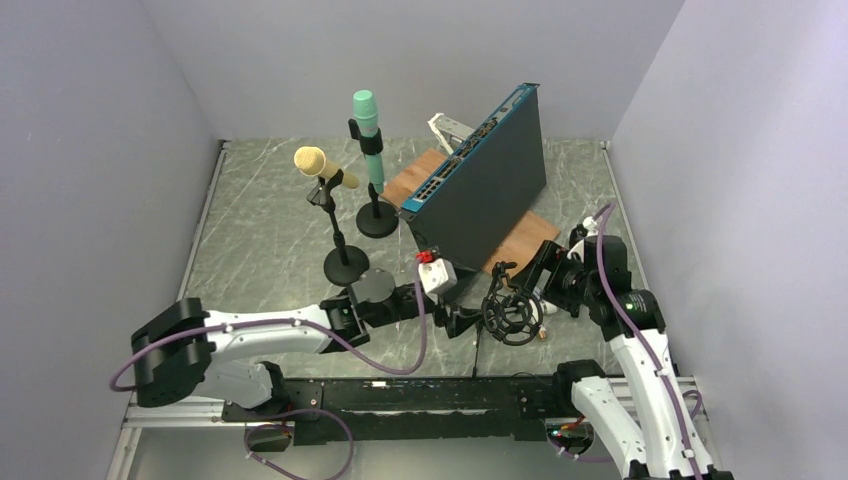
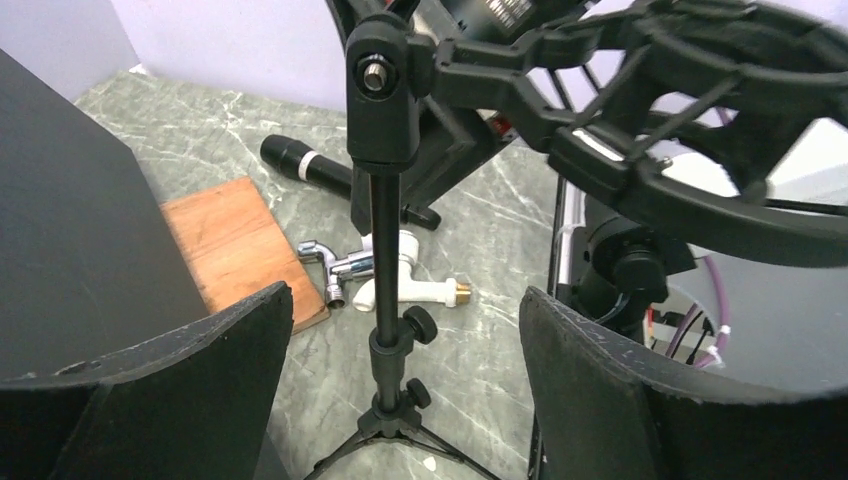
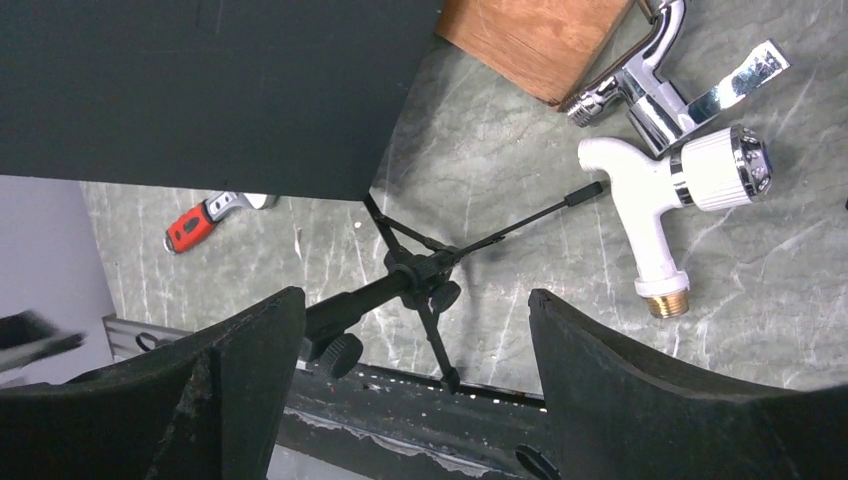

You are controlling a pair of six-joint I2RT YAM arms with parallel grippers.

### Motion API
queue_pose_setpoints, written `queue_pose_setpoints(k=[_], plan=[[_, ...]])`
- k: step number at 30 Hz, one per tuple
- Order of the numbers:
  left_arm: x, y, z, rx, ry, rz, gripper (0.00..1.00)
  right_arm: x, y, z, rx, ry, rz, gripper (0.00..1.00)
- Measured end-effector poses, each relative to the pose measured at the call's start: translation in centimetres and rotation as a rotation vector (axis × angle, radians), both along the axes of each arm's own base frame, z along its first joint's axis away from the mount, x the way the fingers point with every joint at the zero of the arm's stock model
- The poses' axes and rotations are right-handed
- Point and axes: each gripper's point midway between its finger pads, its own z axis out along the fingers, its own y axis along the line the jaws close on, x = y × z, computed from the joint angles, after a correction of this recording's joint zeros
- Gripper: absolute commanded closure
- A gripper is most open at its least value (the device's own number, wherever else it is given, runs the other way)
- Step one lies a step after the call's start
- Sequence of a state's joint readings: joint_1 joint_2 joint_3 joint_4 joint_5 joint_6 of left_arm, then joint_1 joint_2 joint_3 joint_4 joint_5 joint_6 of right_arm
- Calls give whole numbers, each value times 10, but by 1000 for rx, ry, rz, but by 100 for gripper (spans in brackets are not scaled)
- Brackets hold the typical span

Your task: Remove the microphone from the stand

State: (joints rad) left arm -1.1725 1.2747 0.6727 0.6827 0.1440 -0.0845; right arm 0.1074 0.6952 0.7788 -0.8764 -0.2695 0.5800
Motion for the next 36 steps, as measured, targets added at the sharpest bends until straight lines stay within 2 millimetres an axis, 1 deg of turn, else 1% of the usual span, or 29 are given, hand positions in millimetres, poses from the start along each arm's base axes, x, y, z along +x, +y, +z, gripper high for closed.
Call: queue_pose_setpoints(k=[3, 5, 9, 14, 15, 18, 19, 20, 21, 22, 23, 24, 29, 33, 36], plan=[[6, -12, -9, 17, -3, 4, 21, -2, -1, 8, -2, -27, -2, 15], [10, -18, -11, 22, -3, 9, 23, -2, -3, 15, -11, -53, -10, 14], [15, -29, -5, 11, -8, 15, 30, -4, -11, 31, -44, -106, -27, 13], [20, -41, 1, 1, -7, 18, 38, -7, -15, 41, -67, -134, -33, 13], [21, -43, 1, 1, -3, 18, 41, -7, -15, 42, -69, -135, -32, 13], [22, -47, -4, 8, 15, 17, 56, -10, -16, 43, -77, -130, -22, 13], [22, -48, -6, 11, 18, 17, 64, -10, -16, 43, -79, -129, -19, 13], [22, -49, -7, 14, 21, 16, 68, -10, -15, 44, -81, -128, -12, 13], [22, -50, -8, 17, 27, 15, 75, -10, -15, 45, -81, -129, -6, 13], [22, -51, -8, 19, 24, 14, 84, -10, -13, 45, -79, -128, 6, 13], [22, -51, -7, 18, 23, 14, 90, -11, -12, 44, -77, -125, 15, 13], [22, -51, -6, 17, 26, 12, 93, -11, -11, 44, -74, -121, 25, 13], [20, -46, -5, 33, 9, 13, 100, -14, 3, 41, -26, -105, 106, 13], [14, -27, -5, 53, 22, 23, 100, -16, 16, 30, 29, -68, 171, 13], [10, -10, -4, 66, 37, 46, 100, -16, 24, 26, 54, -54, 207, 13]])
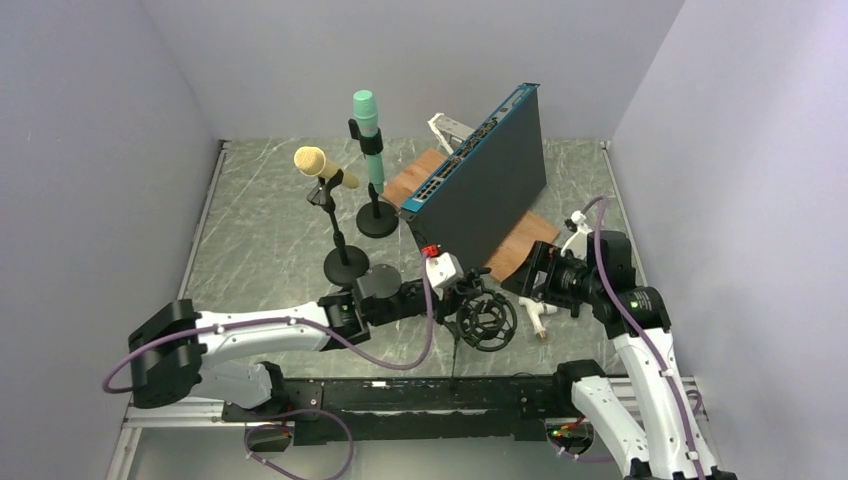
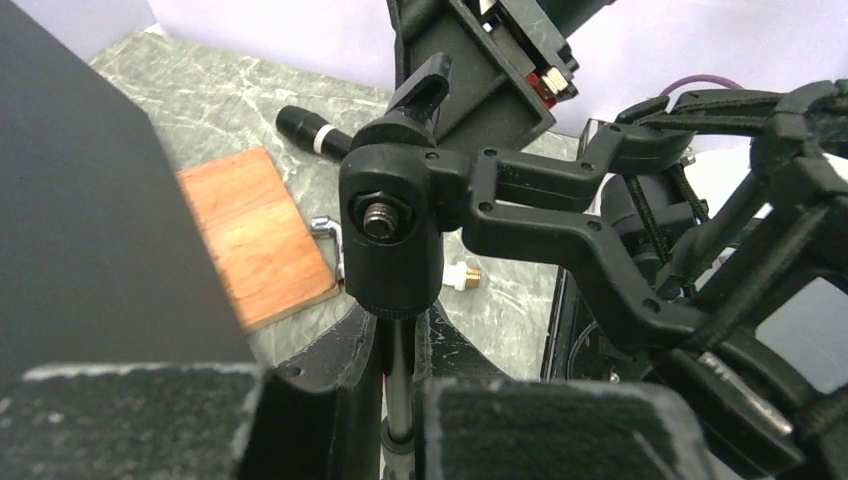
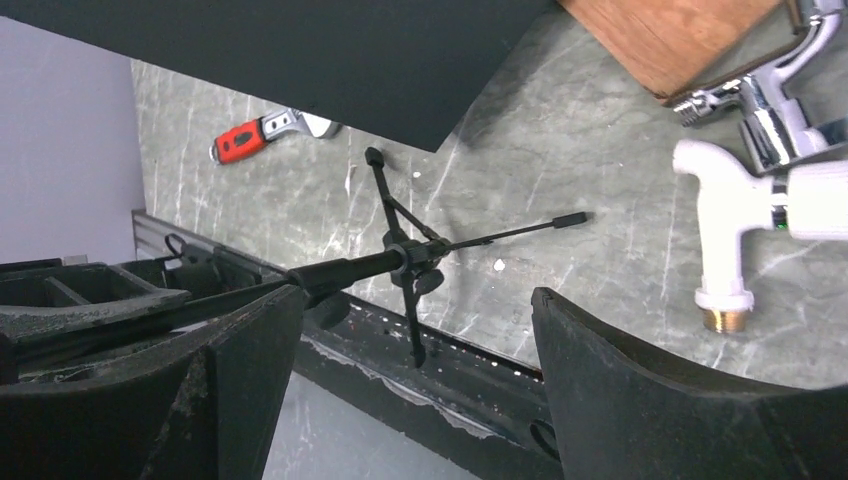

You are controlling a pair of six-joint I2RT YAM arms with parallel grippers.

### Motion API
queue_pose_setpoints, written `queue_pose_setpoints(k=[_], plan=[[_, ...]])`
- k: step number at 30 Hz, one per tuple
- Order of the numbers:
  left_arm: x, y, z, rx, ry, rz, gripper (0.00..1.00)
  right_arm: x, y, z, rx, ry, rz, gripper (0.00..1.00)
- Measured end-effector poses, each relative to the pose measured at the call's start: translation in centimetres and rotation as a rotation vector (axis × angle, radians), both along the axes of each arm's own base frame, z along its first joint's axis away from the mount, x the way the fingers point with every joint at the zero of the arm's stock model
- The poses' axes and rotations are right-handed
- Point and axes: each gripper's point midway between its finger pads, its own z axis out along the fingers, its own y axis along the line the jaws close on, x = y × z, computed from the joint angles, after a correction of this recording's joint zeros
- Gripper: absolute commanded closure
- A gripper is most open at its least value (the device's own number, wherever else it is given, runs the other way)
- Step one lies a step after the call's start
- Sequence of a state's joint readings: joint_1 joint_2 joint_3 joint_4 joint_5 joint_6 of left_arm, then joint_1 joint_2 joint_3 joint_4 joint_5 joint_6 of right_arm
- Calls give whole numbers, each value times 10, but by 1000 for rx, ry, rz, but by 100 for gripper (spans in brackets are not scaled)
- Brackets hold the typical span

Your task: Remove the microphone from the stand

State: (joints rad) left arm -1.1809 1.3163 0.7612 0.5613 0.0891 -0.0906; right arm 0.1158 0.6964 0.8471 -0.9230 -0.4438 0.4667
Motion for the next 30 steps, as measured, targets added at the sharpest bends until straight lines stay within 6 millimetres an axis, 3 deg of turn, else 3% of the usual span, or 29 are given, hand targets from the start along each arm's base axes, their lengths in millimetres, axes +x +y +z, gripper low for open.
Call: queue_pose_setpoints(k=[7, 14, 19, 24, 28, 30], plan=[[-7, 36, -1, 13, 2, 60, 100, 3, 27, -7, 37, 2, 134, 13], [-5, 61, -5, 14, -15, 116, 100, -21, 86, -34, 29, 76, 405, 11], [-2, 80, -6, -3, -36, 158, 100, -28, 117, -35, 94, 51, 516, 13], [0, 92, -5, -25, -44, 181, 100, -35, 137, -30, 221, 28, 618, 26], [0, 93, -4, -39, -48, 184, 100, -38, 151, -26, 301, 25, 696, 42], [0, 93, -4, -45, -49, 185, 100, -37, 156, -23, 329, 14, 721, 45]])
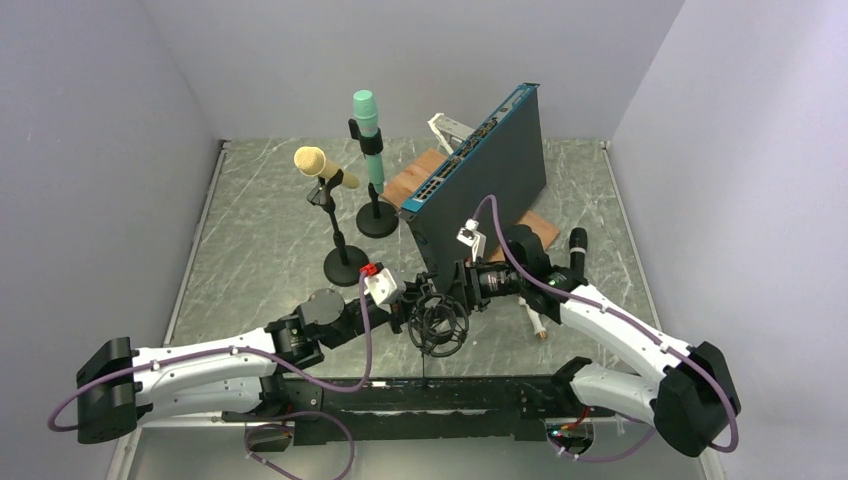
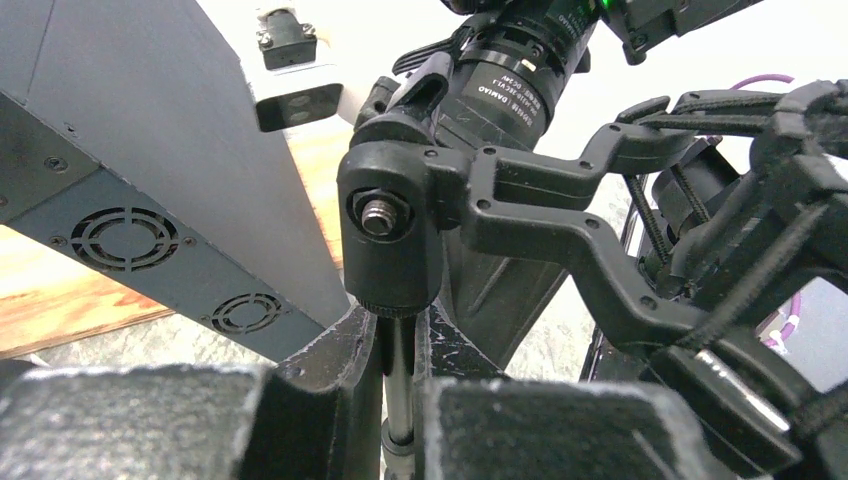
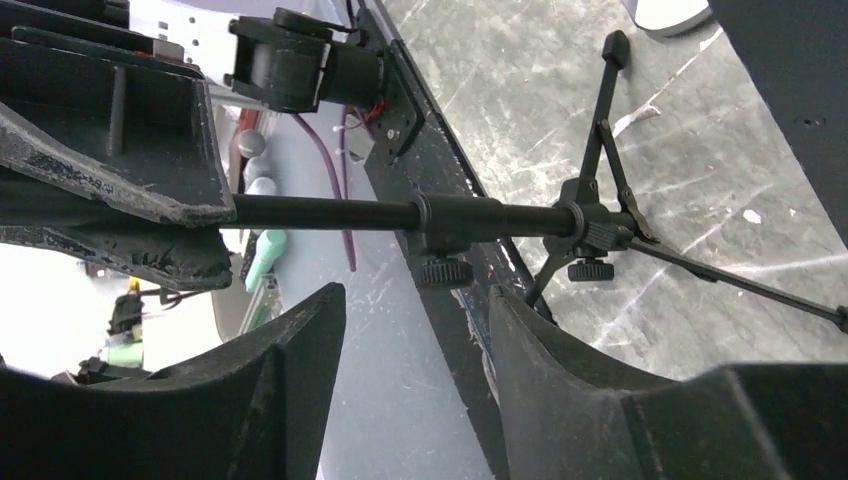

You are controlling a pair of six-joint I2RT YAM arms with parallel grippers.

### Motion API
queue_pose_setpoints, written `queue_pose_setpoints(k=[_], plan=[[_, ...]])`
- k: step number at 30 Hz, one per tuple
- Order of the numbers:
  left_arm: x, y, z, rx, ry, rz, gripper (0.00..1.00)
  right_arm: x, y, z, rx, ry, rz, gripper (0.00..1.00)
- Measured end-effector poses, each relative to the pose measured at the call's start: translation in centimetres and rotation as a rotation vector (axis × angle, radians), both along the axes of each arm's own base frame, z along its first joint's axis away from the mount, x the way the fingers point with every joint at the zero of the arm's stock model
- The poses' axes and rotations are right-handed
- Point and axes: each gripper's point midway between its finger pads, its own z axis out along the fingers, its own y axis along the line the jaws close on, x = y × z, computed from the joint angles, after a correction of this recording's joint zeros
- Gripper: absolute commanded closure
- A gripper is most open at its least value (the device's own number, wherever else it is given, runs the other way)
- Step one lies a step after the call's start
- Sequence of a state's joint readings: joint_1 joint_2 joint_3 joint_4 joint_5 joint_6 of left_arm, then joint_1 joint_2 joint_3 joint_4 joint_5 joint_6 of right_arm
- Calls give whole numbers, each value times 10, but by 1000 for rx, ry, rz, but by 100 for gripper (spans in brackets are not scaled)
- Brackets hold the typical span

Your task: Remove the microphone from the stand

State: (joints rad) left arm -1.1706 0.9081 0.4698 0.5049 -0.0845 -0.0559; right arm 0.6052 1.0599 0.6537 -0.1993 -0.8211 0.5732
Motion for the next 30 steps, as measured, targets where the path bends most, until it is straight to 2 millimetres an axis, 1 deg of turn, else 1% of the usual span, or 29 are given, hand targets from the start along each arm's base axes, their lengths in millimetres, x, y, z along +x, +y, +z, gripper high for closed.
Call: queue_pose_setpoints(k=[3, 5, 7, 11, 15, 16, 18, 20, 22, 23, 24, 30], plan=[[0, -1, 0, -3, -2, 1, 100, 1, 4, 0, 23, -3, 20, 48], [1, -1, 0, -3, -2, 1, 100, 2, 5, -4, 25, -3, 23, 50], [1, -1, -1, -3, -1, 1, 100, 2, 5, -10, 20, 4, 23, 54], [1, -3, -1, -5, -2, 1, 100, 0, 4, -21, 10, 20, 23, 55], [2, -5, -2, -3, 0, 1, 100, 0, 5, -24, 24, 6, 27, 55], [2, -5, -1, -3, 0, 2, 100, 0, 6, -23, 29, 0, 29, 58], [3, -5, -1, -4, 2, 4, 100, 0, 8, -24, 41, -11, 32, 65], [4, -4, -1, -5, 3, 10, 100, -2, 10, -23, 58, -23, 39, 78], [5, -4, -2, -4, 6, 17, 100, -2, 12, -21, 78, -47, 37, 88], [5, -4, -2, -3, 8, 19, 100, -2, 13, -21, 85, -55, 34, 92], [6, -4, -2, -2, 9, 21, 100, -2, 12, -22, 93, -64, 28, 100], [9, -3, -1, -3, 17, 43, 100, 2, 11, -21, 110, -169, -21, 100]])
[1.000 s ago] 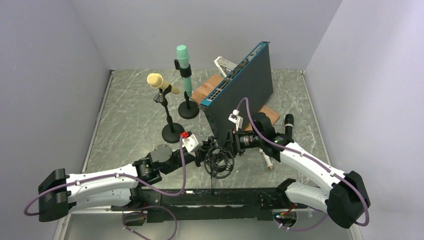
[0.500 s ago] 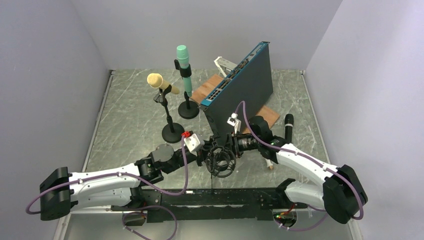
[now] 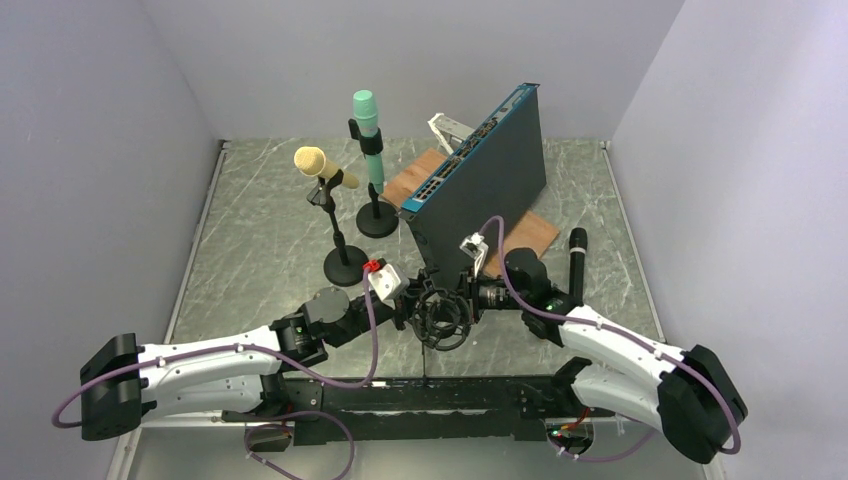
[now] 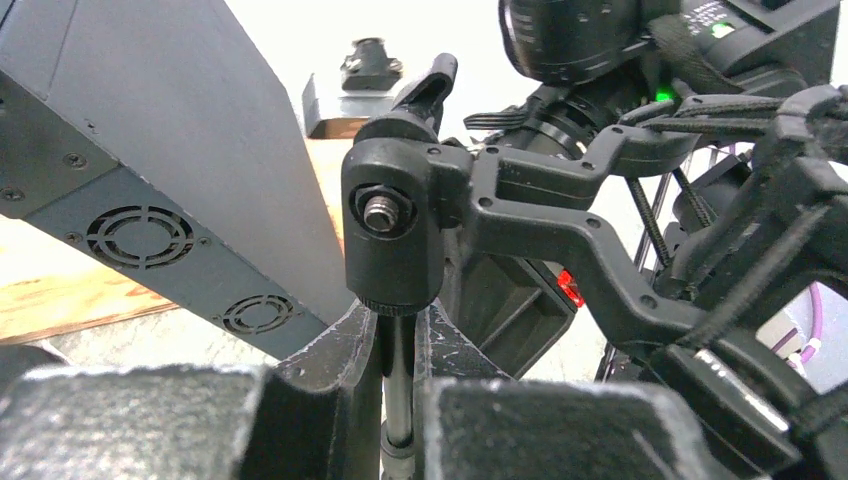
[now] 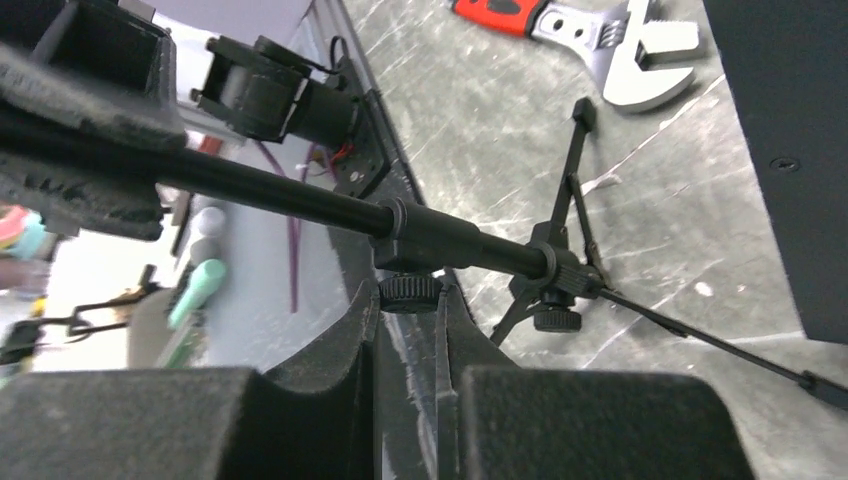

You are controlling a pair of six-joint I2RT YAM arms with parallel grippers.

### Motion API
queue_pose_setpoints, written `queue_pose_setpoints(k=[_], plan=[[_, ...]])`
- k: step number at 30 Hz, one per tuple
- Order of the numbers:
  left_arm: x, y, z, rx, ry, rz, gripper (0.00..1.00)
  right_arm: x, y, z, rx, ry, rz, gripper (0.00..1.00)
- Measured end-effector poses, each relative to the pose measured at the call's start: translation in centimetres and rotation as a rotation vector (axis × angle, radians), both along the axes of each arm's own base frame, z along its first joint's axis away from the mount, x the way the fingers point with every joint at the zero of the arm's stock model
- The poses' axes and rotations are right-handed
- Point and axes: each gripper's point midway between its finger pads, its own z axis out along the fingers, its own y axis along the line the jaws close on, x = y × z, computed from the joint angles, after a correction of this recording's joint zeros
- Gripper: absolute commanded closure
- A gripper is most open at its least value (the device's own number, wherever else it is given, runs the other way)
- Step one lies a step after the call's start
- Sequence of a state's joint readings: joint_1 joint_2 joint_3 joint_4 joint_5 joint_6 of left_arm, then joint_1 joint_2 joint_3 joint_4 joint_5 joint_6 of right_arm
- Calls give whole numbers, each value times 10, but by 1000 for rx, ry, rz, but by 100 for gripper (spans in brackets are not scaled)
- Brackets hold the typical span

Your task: Remove the microphone from the stand

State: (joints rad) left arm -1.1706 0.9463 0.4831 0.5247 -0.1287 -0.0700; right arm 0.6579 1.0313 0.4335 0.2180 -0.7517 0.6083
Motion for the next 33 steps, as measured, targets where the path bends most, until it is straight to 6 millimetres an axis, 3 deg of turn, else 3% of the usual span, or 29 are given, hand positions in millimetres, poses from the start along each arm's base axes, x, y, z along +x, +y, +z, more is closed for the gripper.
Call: queue_pose_setpoints(k=[18, 27, 29, 33], plan=[[17, 15, 0, -8, 38, 126, 100, 17, 18, 2, -30, -754, -181, 100], [20, 20, 0, -14, 53, 151, 100, 19, 21, 3, -164, -1087, -250, 99], [20, 21, -1, -14, 53, 150, 100, 20, 21, 3, -190, -1120, -264, 88], [19, 20, 0, -20, 54, 147, 100, 18, 20, 3, -195, -1132, -275, 48]])
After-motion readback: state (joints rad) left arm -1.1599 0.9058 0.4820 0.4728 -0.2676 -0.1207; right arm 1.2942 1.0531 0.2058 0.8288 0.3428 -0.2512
